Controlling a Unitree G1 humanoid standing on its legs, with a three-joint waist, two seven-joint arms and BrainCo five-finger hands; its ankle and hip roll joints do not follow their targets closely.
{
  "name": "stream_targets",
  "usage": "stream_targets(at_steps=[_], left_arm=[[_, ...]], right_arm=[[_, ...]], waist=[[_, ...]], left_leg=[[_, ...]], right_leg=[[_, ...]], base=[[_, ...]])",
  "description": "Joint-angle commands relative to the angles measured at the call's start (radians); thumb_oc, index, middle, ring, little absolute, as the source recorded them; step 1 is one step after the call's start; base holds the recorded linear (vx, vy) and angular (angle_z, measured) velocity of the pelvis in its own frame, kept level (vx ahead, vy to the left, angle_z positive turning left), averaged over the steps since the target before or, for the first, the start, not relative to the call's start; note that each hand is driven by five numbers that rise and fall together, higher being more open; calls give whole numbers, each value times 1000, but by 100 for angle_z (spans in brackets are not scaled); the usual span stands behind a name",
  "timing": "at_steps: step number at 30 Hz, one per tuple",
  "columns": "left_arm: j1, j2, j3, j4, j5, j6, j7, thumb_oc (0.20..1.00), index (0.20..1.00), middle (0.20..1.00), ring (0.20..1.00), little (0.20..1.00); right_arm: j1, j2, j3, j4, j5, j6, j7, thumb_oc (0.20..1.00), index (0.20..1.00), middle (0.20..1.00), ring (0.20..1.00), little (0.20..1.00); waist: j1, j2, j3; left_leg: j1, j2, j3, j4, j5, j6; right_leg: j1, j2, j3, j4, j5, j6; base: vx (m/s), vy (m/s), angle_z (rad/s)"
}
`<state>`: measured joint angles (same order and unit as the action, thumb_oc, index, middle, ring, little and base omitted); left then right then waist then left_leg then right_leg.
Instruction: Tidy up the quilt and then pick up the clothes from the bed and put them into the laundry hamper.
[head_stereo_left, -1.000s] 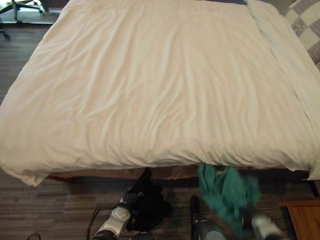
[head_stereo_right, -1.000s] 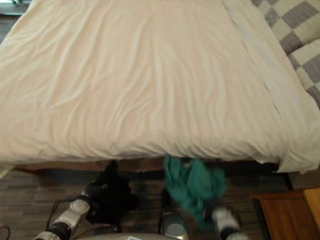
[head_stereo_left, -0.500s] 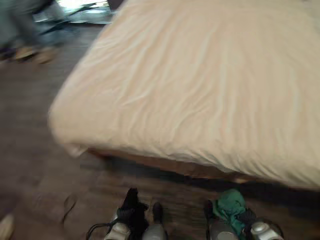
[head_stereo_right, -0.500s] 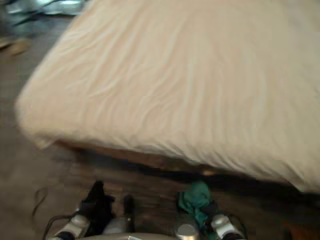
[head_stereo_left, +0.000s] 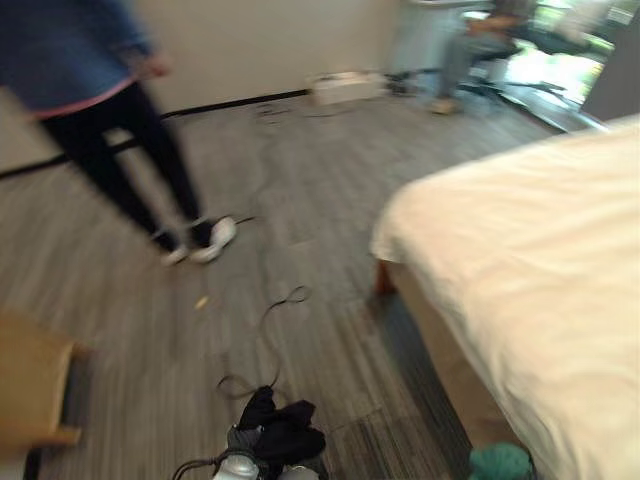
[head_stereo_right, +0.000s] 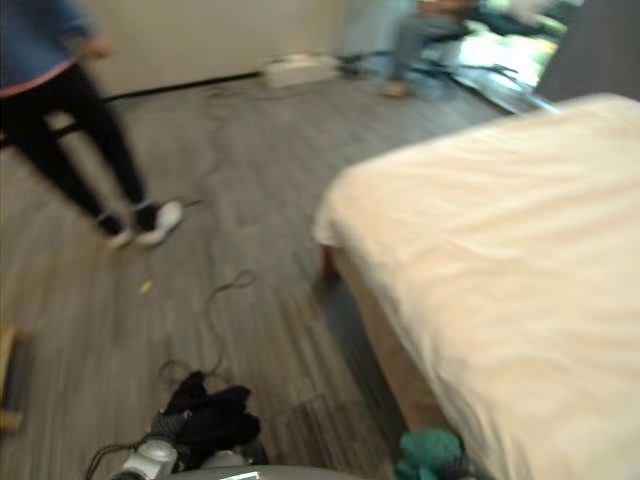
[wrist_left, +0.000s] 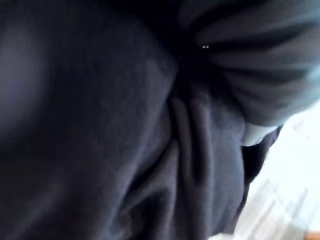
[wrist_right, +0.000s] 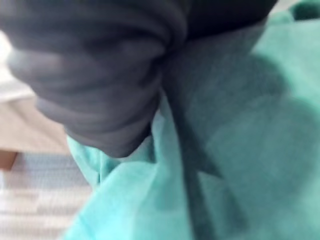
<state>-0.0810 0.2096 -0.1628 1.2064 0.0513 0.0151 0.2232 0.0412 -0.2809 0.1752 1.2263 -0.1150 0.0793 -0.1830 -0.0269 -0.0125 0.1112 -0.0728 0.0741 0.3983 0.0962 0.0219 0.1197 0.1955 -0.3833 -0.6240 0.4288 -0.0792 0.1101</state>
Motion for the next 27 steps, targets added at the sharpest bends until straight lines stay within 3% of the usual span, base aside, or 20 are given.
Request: stream_targets(at_steps=[1, 3, 4, 5, 6, 13, 14, 17, 18, 20, 22, 24, 26, 27], left_arm=[[-32, 59, -21, 15, 55, 1, -23, 200, 200, 200, 200, 200], [-46, 62, -38, 29, 70, -1, -27, 200, 200, 200, 200, 200], [-46, 62, -38, 29, 70, -1, -27, 200, 200, 200, 200, 200], [-53, 67, -54, 45, 98, 13, -39, 200, 200, 200, 200, 200], [-56, 59, -55, 41, 96, 5, -34, 200, 200, 200, 200, 200], [-19, 29, -54, 41, 80, -5, -47, 200, 200, 200, 200, 200], [-1, 12, -73, 82, 152, -1, -41, 200, 200, 200, 200, 200], [-10, 12, -93, 76, 168, 2, -49, 200, 200, 200, 200, 200], [-19, 16, -97, 69, 171, 6, -47, 200, 200, 200, 200, 200], [-31, 20, -99, 63, 167, 8, -40, 200, 200, 200, 200, 200], [-40, 24, -101, 57, 166, 10, -37, 200, 200, 200, 200, 200], [-43, 27, -101, 50, 163, 9, -35, 200, 200, 200, 200, 200], [-47, 23, -92, 40, 150, 4, -33, 200, 200, 200, 200, 200], [-48, 13, -87, 25, 128, 4, -16, 200, 200, 200, 200, 200]], right_arm=[[-111, 21, 22, -15, 27, -17, 3, 200, 200, 200, 200, 200], [-105, 23, 21, -12, 55, -23, -11, 200, 200, 200, 200, 200], [-105, 23, 21, -12, 55, -23, -11, 200, 200, 200, 200, 200], [-102, 15, 22, 6, 53, -13, -16, 200, 200, 200, 200, 200], [-110, 19, 20, 3, 65, -17, -10, 200, 200, 200, 200, 200], [-114, 14, 29, 9, 50, -18, 0, 200, 200, 200, 200, 200], [-42, -25, 28, 78, -11, -23, -6, 200, 200, 200, 200, 200], [-43, -19, 31, 69, -4, -23, -4, 200, 200, 200, 200, 200], [-66, -15, 36, 49, -1, -19, -3, 200, 200, 200, 200, 200], [-83, -9, 40, 35, 2, -16, -3, 200, 200, 200, 200, 200], [-82, -5, 42, 20, 0, -15, -1, 200, 200, 200, 200, 200], [-79, -2, 55, -7, -3, -22, -4, 200, 200, 200, 200, 200], [-92, -19, 68, -46, -13, -27, -7, 200, 200, 200, 200, 200], [-88, -41, 61, -102, -4, -33, -19, 200, 200, 200, 200, 200]], waist=[[-37, -8, 91], [-58, -6, 93], [-57, -5, 91], [-61, -24, 92], [-53, -28, 89], [-32, -12, 26], [64, -4, 35], [54, 0, 41], [51, 9, 61], [53, 14, 75], [54, 11, 76], [60, 3, 76], [68, 0, 95], [80, 2, 129]], left_leg=[[111, 51, -108, -108, -56, -176], [126, 27, -158, -135, -62, -169], [123, 29, -158, -135, -61, -169], [108, 2, -198, -87, -87, -159], [117, -9, -205, -69, -106, -152], [146, -15, -201, -87, -100, -158], [202, -39, -272, -183, -67, -154], [192, -37, -280, -183, -64, -155], [185, -26, -262, -183, -62, -156], [182, -15, -247, -183, -59, -162], [176, -10, -240, -183, -55, -169], [173, 0, -229, -138, -58, -181], [129, 19, -212, 36, -79, -197], [40, 57, -209, 245, -4, -221]], right_leg=[[-273, 240, 500, -133, -82, 46], [-267, 295, 627, -207, -89, 27], [-269, 296, 628, -210, -86, 27], [-235, 299, 679, -297, -74, 15], [-220, 279, 668, -309, -62, 20], [-143, 271, 648, -426, -24, 21], [-100, 310, 521, -421, -40, 20], [-122, 317, 512, -369, -59, 17], [-180, 318, 488, -292, -64, 26], [-219, 309, 461, -251, -59, 31], [-221, 306, 435, -267, -64, 29], [-188, 314, 435, -322, -66, 9], [-155, 318, 452, -378, -57, -9], [-100, 328, 474, -427, -61, -38]], base=[[11, 93, 194], [53, 51, 221], [70, -27, 132], [71, -25, 122], [71, -25, 118], [93, -37, 9], [46, -11, 0], [-7, -27, 16], [-53, -38, 25], [-45, -105, -18], [32, -170, -58], [77, -160, -20], [74, -202, -37], [111, -239, -80]])
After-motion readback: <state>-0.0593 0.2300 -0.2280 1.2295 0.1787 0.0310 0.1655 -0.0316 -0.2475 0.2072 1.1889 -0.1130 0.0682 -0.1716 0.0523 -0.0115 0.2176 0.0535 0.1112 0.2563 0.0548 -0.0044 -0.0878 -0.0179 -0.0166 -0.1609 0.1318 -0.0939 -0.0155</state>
